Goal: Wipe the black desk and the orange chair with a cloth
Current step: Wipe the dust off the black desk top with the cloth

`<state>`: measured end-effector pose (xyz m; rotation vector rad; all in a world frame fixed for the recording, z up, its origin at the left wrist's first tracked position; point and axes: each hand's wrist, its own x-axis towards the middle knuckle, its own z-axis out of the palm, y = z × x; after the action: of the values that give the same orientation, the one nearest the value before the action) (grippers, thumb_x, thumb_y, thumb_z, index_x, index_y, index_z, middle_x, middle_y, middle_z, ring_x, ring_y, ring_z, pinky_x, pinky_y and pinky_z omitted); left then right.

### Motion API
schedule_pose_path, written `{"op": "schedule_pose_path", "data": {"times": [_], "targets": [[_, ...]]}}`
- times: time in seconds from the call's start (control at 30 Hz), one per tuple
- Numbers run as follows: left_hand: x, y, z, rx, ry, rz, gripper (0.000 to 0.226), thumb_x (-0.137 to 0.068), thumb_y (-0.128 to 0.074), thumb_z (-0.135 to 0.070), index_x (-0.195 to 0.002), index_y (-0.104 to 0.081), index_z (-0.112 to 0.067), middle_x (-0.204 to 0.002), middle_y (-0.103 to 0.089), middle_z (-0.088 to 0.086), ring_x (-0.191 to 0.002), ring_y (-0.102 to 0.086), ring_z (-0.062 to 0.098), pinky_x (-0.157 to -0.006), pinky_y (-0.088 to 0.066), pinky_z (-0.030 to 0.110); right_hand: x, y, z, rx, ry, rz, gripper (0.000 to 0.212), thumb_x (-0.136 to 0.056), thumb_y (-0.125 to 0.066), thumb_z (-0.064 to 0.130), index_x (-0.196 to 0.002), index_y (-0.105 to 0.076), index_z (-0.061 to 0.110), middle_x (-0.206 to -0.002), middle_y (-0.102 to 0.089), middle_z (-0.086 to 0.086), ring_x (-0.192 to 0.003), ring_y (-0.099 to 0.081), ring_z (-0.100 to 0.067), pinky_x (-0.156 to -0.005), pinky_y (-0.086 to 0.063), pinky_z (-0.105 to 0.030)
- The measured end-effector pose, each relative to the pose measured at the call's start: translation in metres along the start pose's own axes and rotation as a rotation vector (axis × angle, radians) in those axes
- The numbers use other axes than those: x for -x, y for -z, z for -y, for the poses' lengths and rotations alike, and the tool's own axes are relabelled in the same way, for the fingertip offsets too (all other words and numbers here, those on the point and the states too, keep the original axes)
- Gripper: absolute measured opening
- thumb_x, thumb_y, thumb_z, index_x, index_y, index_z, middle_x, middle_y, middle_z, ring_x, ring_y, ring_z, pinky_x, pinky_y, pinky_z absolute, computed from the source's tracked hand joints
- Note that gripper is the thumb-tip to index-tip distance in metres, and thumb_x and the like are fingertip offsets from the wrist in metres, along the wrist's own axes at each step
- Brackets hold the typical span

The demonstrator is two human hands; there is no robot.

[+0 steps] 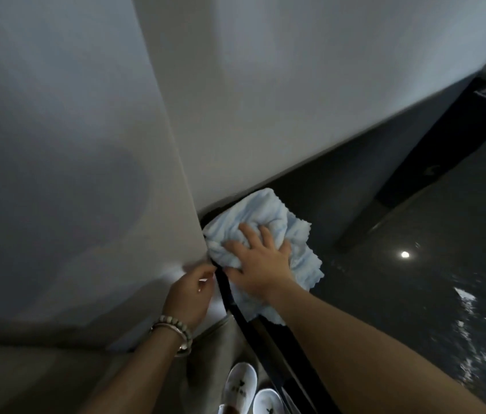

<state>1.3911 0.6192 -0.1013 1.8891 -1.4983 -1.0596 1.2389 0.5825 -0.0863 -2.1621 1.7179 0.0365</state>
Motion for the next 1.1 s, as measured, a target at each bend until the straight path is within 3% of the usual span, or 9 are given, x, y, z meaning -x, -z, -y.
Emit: {"op": "schedule_pose_path", "data": {"times": [0.13, 0.23, 0.37, 0.5, 0.67, 0.77, 0.87, 0.97, 1.1], "targets": [[-0.008, -0.006, -0.014, -0.089, -0.062, -0.014, 0.015, -0.091, -0.055, -0.013, -0.099, -0.067, -0.015, -0.095, -0.068, 0.005, -0.088, -0.061, 0.022, -0.072, -0.04, 0.022, 0.017, -0.002, -0.003, -0.122, -0.058, -0.035, 0.045, -0.094, -0.028, 0.06, -0.134, -0.037, 0.044, -0.157, -0.006, 0.011, -0.144, 0.007, -0.021, -0.108, 0.002, -0.061], [-0.009, -0.009, -0.018, -0.08, -0.104, -0.046, 0.011, -0.091, -0.054, -0.012, -0.091, -0.061, -0.019, -0.092, -0.065, 0.005, -0.087, -0.06, 0.023, -0.072, -0.041, 0.025, 0.035, -0.005, -0.01, -0.122, -0.055, -0.059, 0.039, -0.096, -0.034, 0.051, -0.132, -0.042, 0.04, -0.156, -0.008, 0.01, -0.144, 0.006, -0.02, -0.108, 0.002, -0.06], [0.001, -0.018, -0.026, 0.023, -0.13, 0.034, 0.027, -0.087, -0.057, -0.007, -0.11, -0.055, -0.021, -0.105, -0.06, 0.001, -0.097, -0.058, 0.017, -0.077, -0.043, 0.024, 0.067, -0.011, -0.019, -0.133, -0.071, -0.082, 0.04, -0.091, -0.044, 0.046, -0.13, -0.044, 0.038, -0.155, -0.012, 0.012, -0.144, 0.003, -0.018, -0.11, -0.003, -0.057], [0.014, -0.033, -0.032, -0.118, -0.227, 0.08, 0.042, -0.083, -0.059, -0.002, -0.123, -0.051, -0.012, -0.115, -0.05, 0.001, -0.102, -0.047, 0.011, -0.084, -0.038, 0.022, 0.091, -0.014, -0.034, -0.168, -0.106, -0.093, 0.044, -0.088, -0.046, 0.047, -0.13, -0.044, 0.035, -0.153, -0.017, 0.012, -0.143, -0.002, -0.017, -0.111, -0.007, -0.055], [0.055, -0.067, -0.033, -0.209, -0.314, 0.119, 0.046, -0.081, -0.059, -0.004, -0.126, -0.052, -0.01, -0.128, -0.049, 0.006, -0.117, -0.048, 0.022, -0.099, -0.042, 0.034, 0.149, -0.033, -0.061, -0.188, -0.115, -0.21, 0.067, -0.064, -0.022, 0.056, -0.119, -0.05, 0.031, -0.148, -0.028, 0.015, -0.142, -0.012, -0.013, -0.105, -0.014, -0.047], [0.092, -0.093, -0.032, -0.312, -0.322, 0.195, 0.049, -0.083, -0.056, -0.008, -0.131, -0.049, -0.013, -0.137, -0.044, 0.006, -0.131, -0.037, 0.026, -0.11, -0.032, 0.041, 0.193, -0.047, -0.079, -0.161, -0.103, -0.249, 0.051, -0.071, -0.034, 0.05, -0.113, -0.053, 0.029, -0.144, -0.033, 0.016, -0.14, -0.018, -0.012, -0.102, -0.018, -0.045], [0.13, -0.109, -0.035, -0.378, -0.306, 0.235, 0.052, -0.089, -0.051, -0.013, -0.139, -0.041, -0.017, -0.149, -0.03, 0.002, -0.143, -0.016, 0.022, -0.117, -0.018, 0.034, 0.233, -0.06, -0.092, -0.142, -0.072, -0.316, 0.051, -0.063, -0.03, 0.053, -0.1, -0.056, 0.028, -0.134, -0.047, 0.014, -0.133, -0.035, -0.017, -0.093, -0.028, -0.046], [0.163, -0.125, -0.04, -0.464, -0.303, 0.271, 0.055, -0.092, -0.049, -0.019, -0.144, -0.032, -0.023, -0.156, -0.015, -0.002, -0.146, -0.002, 0.018, -0.117, -0.008, 0.028, 0.27, -0.07, -0.102, -0.086, -0.029, -0.41, 0.034, -0.062, -0.042, 0.052, -0.086, -0.054, 0.032, -0.117, -0.059, 0.013, -0.115, -0.055, -0.021, -0.079, -0.042, -0.047], [0.198, -0.143, -0.054, -0.538, -0.271, 0.352, 0.055, -0.092, -0.049, -0.031, -0.143, -0.03, -0.032, -0.158, -0.006, -0.001, -0.145, 0.006, 0.023, -0.117, -0.006, 0.034, 0.315, -0.079, -0.12, -0.05, -0.012, -0.502, 0.028, -0.058, -0.045, 0.051, -0.081, -0.049, 0.034, -0.106, -0.061, 0.015, -0.103, -0.06, -0.017, -0.072, -0.047, -0.041]]}}
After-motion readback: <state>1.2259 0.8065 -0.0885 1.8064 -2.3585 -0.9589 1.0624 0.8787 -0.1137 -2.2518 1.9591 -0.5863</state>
